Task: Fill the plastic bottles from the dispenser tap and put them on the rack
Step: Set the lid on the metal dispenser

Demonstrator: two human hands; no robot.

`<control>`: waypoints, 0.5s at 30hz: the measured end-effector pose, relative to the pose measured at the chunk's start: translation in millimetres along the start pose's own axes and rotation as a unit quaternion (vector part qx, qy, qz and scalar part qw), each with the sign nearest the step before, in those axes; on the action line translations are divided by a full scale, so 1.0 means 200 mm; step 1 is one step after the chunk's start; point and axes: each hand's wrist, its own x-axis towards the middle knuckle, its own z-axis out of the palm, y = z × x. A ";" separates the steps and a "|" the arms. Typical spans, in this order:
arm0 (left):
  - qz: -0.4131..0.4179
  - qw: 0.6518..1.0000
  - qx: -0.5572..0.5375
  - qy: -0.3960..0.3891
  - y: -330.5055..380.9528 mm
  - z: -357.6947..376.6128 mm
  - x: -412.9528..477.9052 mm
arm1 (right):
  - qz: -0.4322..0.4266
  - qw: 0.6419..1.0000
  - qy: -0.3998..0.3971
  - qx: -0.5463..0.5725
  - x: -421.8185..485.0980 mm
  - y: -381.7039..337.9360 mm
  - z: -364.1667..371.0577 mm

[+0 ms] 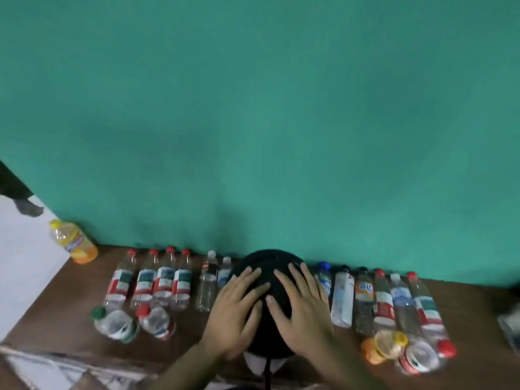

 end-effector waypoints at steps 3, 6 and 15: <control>-0.054 0.997 -0.025 -0.048 0.04 0.03 -0.09 | 0.031 0.993 -0.111 -0.002 -0.09 0.00 0.03; -0.068 0.995 -0.024 -0.066 0.06 0.04 -0.11 | 0.032 0.991 -0.132 -0.003 -0.08 -0.02 0.00; -0.063 0.998 -0.025 -0.018 0.09 0.06 -0.14 | 0.051 0.989 -0.141 0.004 -0.12 -0.05 -0.05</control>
